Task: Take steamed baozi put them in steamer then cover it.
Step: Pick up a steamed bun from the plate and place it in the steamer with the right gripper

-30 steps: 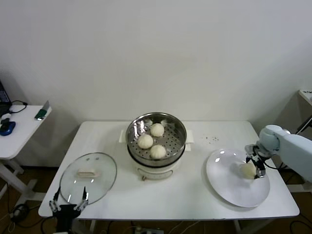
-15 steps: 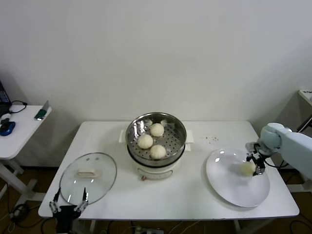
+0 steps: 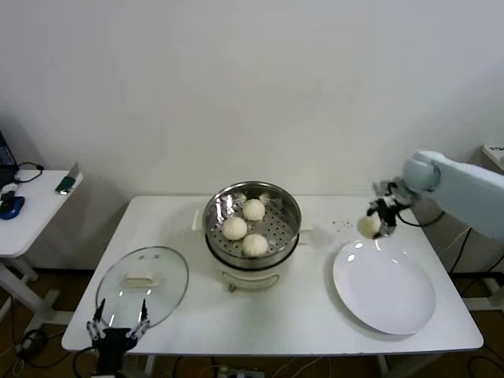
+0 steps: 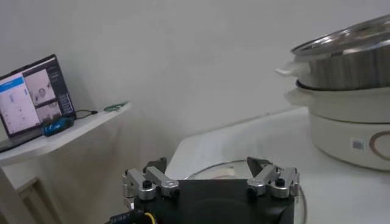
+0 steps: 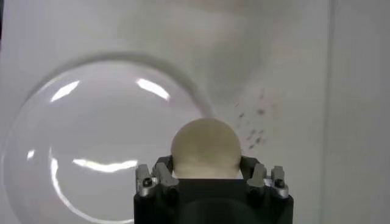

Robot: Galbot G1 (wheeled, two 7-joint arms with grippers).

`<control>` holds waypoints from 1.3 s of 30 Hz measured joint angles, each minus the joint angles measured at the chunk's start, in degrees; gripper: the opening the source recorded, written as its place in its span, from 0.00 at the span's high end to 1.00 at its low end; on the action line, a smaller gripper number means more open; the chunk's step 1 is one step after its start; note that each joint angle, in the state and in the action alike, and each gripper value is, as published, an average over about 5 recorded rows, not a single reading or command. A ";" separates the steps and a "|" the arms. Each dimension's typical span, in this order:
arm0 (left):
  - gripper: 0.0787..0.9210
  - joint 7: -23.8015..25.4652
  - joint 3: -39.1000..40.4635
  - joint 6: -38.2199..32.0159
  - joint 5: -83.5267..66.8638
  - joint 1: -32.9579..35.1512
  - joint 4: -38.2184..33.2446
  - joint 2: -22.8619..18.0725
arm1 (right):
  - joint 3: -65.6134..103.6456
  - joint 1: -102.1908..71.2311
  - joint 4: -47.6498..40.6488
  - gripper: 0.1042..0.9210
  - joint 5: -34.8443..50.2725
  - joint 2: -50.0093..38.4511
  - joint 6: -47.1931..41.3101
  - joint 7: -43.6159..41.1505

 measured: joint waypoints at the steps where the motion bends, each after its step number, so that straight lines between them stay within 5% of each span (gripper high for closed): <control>1: 0.12 0.02 0.17 -0.01 0.01 0.12 -0.20 0.02 | -1.45 1.87 0.22 0.28 2.14 1.03 -0.47 0.22; 18: 0.12 0.24 1.84 -0.74 -0.08 1.79 -2.44 1.27 | -17.37 17.81 2.48 0.28 29.58 20.40 -7.62 5.91; 39: 0.12 0.26 1.47 -0.63 -0.77 0.80 -0.91 1.95 | -21.64 10.08 -2.22 0.27 32.52 32.12 -10.72 9.53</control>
